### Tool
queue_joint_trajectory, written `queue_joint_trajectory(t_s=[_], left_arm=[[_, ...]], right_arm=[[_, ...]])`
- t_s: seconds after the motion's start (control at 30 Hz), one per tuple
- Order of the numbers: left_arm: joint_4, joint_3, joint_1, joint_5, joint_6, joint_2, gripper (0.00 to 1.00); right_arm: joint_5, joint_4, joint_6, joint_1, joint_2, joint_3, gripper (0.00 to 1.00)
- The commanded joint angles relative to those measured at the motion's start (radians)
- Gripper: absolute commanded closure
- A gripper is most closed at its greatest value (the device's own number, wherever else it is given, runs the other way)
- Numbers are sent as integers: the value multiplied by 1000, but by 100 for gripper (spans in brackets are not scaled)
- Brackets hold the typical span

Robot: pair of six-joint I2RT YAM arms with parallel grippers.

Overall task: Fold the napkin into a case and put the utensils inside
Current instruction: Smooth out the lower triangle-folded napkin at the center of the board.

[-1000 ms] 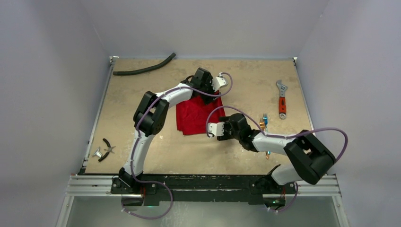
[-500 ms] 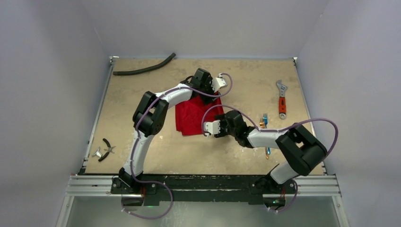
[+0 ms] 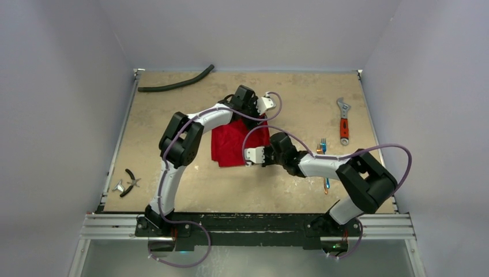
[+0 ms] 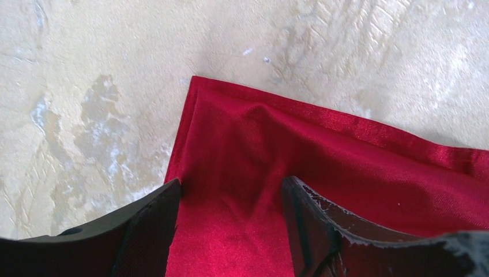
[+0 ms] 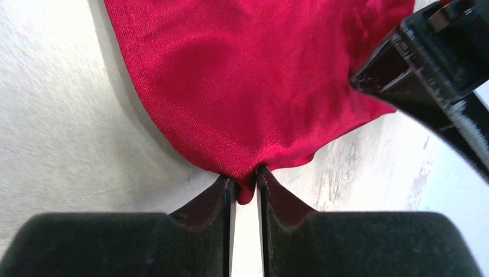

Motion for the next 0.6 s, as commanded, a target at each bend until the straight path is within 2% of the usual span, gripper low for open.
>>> queue_joint_trajectory(t_s=[0.0,0.23,0.33,0.47,0.57], left_arm=[[-157,-107,-3,-3,36,-13,37],[-178,-228,-2,3,76,-97,37],[-175,-291,-4,2,87,-144,38],[-173,-345,-1,-8,102,-181,39],[-179,-362,0,-12,108,-190,41]], right_arm=[[-86,-101,84,37,-41,87,80],[-127,-163,209,147,-15,121,85],[-122,-188,276,190,8,148,91],[-143,-209,401,200,49,202,100],[-140,-184,509,200,72,223,100]])
